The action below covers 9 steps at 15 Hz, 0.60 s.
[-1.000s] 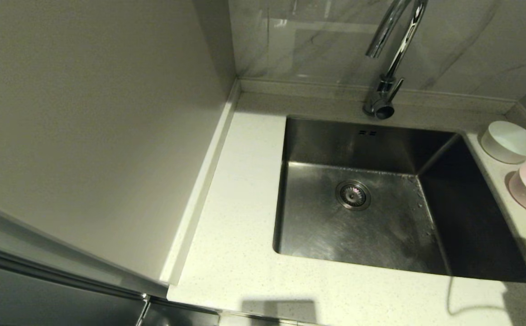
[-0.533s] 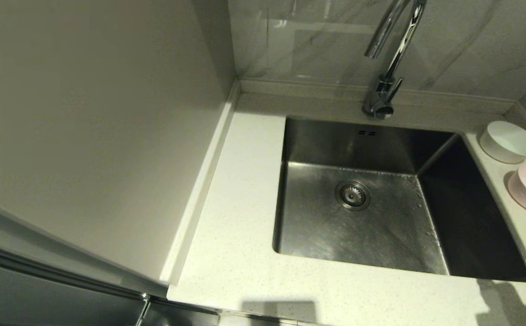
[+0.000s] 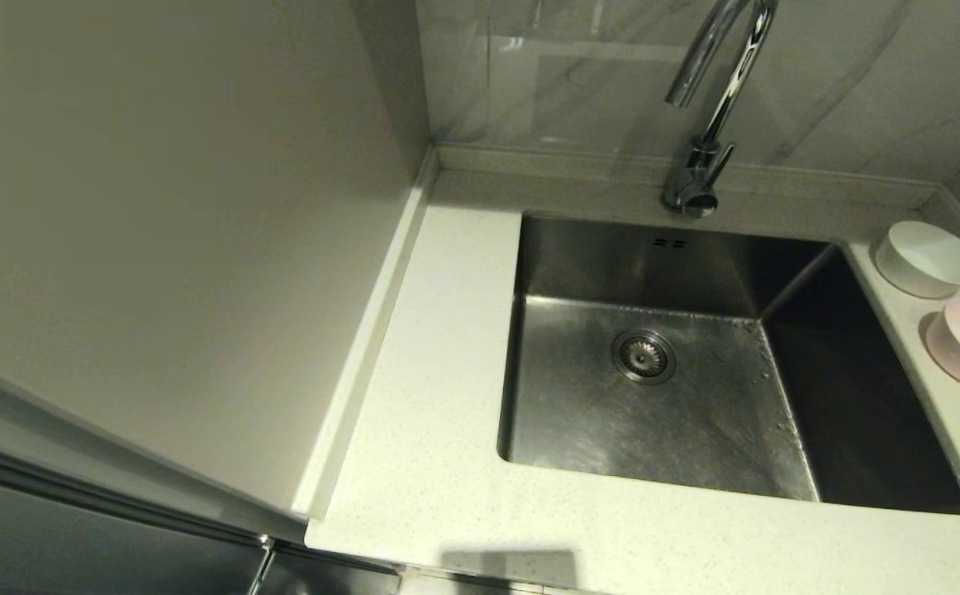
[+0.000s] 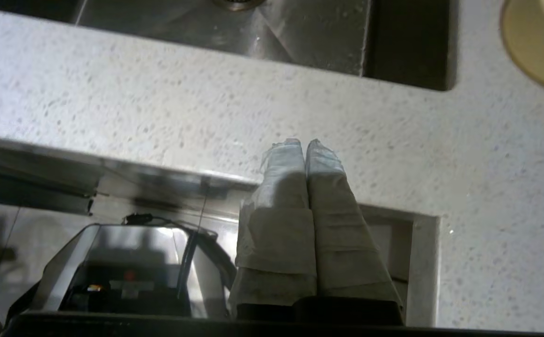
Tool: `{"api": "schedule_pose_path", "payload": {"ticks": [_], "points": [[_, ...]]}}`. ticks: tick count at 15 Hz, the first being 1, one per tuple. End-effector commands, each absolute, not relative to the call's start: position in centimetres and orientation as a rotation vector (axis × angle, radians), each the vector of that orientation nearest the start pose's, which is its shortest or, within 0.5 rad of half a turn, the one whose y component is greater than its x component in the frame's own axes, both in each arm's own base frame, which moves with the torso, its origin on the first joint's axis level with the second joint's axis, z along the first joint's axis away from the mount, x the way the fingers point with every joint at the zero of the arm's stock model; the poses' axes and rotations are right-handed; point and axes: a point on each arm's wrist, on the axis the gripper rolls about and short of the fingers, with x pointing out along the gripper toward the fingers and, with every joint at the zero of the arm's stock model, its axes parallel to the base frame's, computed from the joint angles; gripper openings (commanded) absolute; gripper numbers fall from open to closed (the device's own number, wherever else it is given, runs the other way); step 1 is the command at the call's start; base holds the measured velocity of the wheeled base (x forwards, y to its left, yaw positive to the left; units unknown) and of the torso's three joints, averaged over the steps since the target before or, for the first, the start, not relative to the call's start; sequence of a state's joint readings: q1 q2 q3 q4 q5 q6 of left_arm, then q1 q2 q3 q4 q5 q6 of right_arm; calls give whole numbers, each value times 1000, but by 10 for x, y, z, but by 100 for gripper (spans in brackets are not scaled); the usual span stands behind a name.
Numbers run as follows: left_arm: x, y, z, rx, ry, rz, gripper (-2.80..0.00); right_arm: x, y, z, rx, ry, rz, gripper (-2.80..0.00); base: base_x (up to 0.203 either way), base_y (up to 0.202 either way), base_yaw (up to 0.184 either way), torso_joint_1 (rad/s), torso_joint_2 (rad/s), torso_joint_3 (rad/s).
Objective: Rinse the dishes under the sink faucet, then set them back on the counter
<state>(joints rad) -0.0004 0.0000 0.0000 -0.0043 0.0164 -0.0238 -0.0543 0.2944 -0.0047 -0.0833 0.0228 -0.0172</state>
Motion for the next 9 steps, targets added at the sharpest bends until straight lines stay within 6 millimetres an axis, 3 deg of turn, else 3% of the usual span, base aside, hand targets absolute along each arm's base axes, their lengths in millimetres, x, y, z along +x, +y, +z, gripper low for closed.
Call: {"api": "schedule_pose_path", "payload": {"ticks": [1,9], "points": [[-23,0,76,-25,-6,17,-280,-6,0,83,-12,165,12,-280,0,0,0,0,0,0],[-23,0,76,-25,-6,17,-280,-23,0,75,-12,11,12,-280,0,0,0,0,0,0]]}}
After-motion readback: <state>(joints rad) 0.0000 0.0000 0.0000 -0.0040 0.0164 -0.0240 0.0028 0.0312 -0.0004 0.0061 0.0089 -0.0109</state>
